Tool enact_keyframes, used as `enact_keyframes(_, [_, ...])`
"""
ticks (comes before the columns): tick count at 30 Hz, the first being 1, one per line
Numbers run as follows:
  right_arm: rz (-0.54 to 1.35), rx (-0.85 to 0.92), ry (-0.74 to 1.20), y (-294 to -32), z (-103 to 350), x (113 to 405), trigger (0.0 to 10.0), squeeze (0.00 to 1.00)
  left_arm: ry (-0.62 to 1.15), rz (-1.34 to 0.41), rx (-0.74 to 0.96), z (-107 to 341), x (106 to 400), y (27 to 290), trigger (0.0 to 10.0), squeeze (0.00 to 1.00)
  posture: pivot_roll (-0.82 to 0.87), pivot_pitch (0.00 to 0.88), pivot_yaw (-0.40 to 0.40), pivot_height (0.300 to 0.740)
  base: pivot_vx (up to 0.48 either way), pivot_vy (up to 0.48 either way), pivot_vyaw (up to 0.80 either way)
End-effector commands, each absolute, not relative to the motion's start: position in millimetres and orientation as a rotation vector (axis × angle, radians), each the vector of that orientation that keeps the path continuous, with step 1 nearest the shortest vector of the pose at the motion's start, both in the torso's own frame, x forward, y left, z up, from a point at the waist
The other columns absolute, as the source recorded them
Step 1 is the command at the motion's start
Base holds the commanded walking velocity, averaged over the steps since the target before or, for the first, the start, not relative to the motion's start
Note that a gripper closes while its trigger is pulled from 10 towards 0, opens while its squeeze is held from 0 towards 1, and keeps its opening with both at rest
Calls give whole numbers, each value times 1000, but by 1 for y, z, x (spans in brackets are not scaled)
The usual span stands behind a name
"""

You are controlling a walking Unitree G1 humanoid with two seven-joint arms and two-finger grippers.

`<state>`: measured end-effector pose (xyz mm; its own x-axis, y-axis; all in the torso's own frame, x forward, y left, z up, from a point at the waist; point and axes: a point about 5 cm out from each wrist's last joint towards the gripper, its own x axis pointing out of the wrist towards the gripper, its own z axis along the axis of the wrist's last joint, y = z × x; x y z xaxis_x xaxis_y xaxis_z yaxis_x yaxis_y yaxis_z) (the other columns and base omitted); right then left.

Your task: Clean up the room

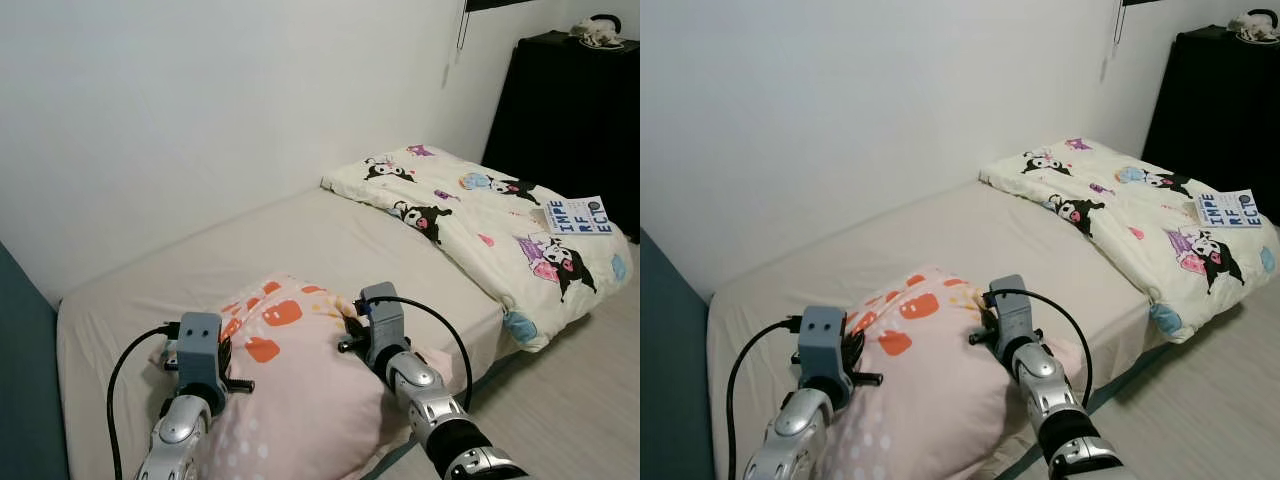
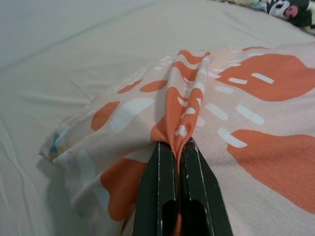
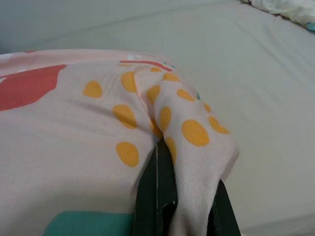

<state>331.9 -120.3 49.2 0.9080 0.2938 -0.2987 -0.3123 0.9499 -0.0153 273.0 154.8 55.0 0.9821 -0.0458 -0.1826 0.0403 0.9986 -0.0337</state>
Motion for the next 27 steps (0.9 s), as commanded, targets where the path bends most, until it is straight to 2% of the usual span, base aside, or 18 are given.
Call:
enact_keyframes(1, [272,-46,285,-124,48,331,10000,0,149,-21,6,64,278,166,10000,0,-44,0,48,740,0,0,0])
enact_keyframes(8, [292,-57,289,-122,48,331,10000,0,144,-7,4,64,276,168,10000,0,-46,0,25,740,0,0,0])
enact_keyframes(16, [350,-128,284,-126,57,339,10000,0,142,53,-46,57,267,160,10000,0,-53,0,-56,740,0,0,0])
enact_keyframes(27, [321,-118,278,-126,57,339,10000,0,145,40,-48,57,267,157,10000,0,-53,0,-32,740,0,0,0])
